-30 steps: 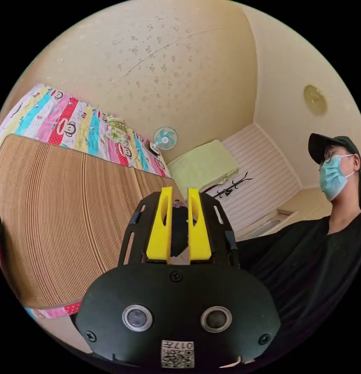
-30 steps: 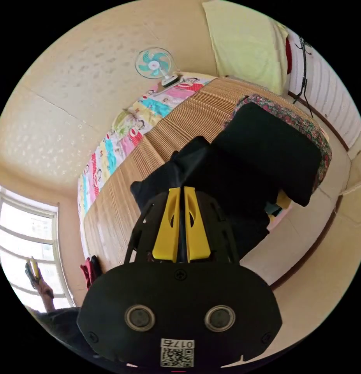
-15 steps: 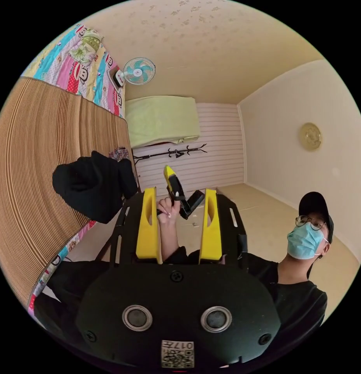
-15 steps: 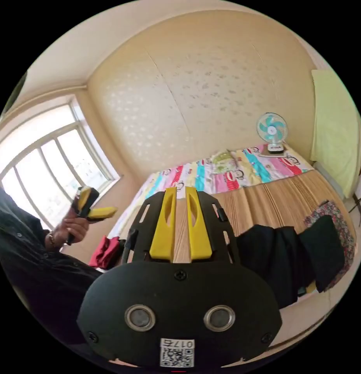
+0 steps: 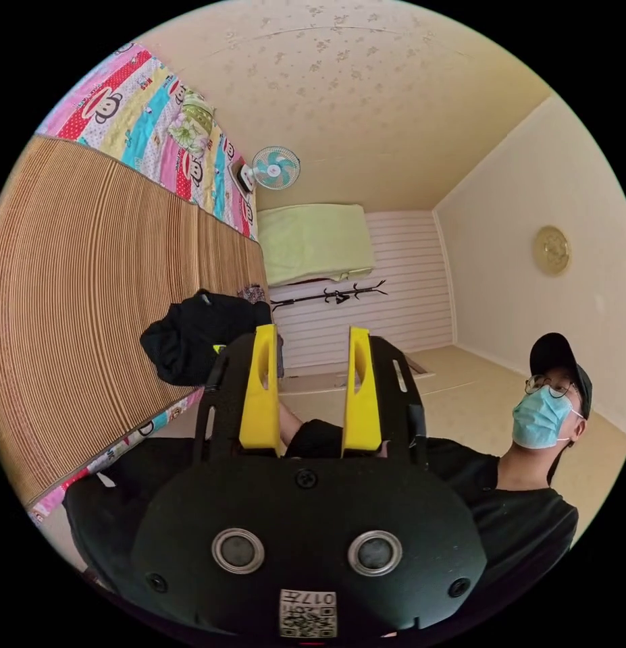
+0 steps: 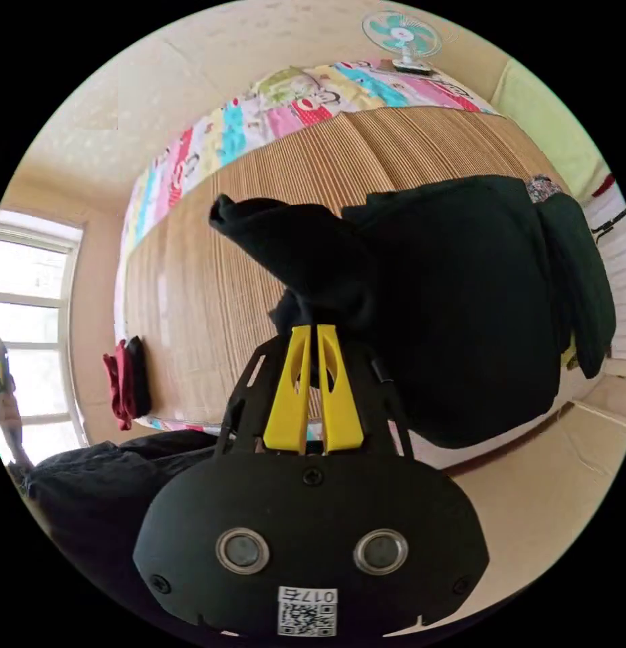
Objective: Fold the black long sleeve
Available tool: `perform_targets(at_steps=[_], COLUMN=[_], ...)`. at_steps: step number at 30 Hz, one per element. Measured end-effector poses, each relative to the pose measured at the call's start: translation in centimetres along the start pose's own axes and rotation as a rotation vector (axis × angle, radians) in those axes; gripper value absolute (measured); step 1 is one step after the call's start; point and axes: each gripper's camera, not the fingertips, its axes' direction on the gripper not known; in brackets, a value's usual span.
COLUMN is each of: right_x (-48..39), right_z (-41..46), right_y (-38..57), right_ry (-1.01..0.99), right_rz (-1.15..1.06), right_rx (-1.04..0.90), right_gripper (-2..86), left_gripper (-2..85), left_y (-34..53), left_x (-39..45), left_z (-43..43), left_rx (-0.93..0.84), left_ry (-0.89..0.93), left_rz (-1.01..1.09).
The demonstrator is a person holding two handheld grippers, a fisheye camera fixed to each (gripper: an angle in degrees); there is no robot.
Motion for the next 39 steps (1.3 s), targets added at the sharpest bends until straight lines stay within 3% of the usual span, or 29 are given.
perform_targets(at_steps=[7, 10, 15, 19, 22, 23, 25, 28, 29, 33, 35, 39], right_x=[-0.4, -4.1, -11.7, -15.5, -17.4, -17.9, -18.3, -17.8, -17.5, -15.9, -15.7, -16.2], right_z=[-14.5, -19.6, -26.6, -26.6, -23.1, -21.4, -18.9, -17.4, -17.4, -17.8, -17.9, -18.4], right_y=[1.6, 1.7, 5.3, 9.3, 12.6, 13.8, 15.3, 17.9, 19.0, 22.6, 22.7, 20.7], right_ry=[-0.791, -1.039, -1.343, -1.389, -1.401, -1.397, -1.37, -1.216, -1.081, -0.553, -0.484, -0.641], right_rz=[-0.182, -0.479, -1.051, -1.26, -1.262, -1.22, -1.128, -1.045, -1.051, -0.998, -0.966, -0.902], right_rx=[0.423, 0.497, 0.542, 0.417, 0.271, 0.21, 0.136, 0.064, 0.02, -0.001, -0.003, 0.186], right_gripper=[1.2, 1.4, 1.8, 1.9, 1.9, 2.0, 2.1, 2.5, 2.8, 4.5, 4.3, 7.4], left_gripper=[15.0, 16.1, 20.3, 21.5, 12.7, 8.5, 5.0, 4.4, 4.4, 4.2, 4.3, 4.2], left_y=[-0.9, -1.0, -0.9, -0.4, 0.2, 1.0, 2.1, 3.0, 3.1, 4.1, 5.7, 10.2], left_x=[-1.9, -2.2, -3.3, -3.9, -6.5, -8.3, -9.5, -7.3, -5.5, 4.7, 8.4, 12.2], left_z=[-1.6, -1.3, -5.2, -7.4, -7.4, -7.2, -7.6, -10.1, -11.6, -14.7, -14.0, -6.1], left_rx=[0.011, -0.015, 0.094, 0.134, 0.222, 0.249, 0.291, 0.343, 0.331, 0.06, -0.047, -0.403], left_ry=[0.024, 0.028, 0.241, 0.296, 0.568, 0.581, 0.569, 0.693, 0.751, 0.586, 0.547, 0.439], left_rz=[-0.1, -0.137, -0.209, -0.205, -0.209, -0.297, -0.282, 0.045, 0.212, 0.74, 0.923, 1.142])
